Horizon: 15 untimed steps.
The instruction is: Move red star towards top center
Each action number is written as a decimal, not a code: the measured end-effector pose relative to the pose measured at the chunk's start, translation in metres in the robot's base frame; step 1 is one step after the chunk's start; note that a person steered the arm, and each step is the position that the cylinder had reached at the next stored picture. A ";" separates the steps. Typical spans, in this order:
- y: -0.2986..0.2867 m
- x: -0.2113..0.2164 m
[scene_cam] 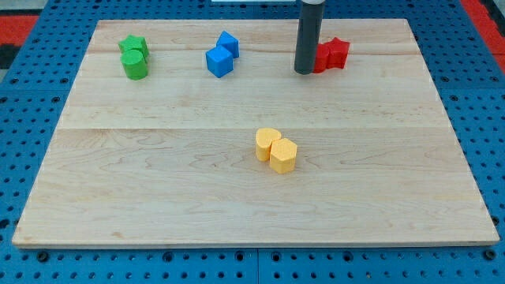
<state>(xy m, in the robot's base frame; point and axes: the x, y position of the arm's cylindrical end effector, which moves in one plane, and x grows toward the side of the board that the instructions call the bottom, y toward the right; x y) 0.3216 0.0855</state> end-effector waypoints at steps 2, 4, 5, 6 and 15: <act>0.053 0.008; 0.053 -0.026; 0.077 -0.025; 0.080 -0.043; 0.023 -0.095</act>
<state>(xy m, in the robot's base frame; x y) 0.2271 0.1090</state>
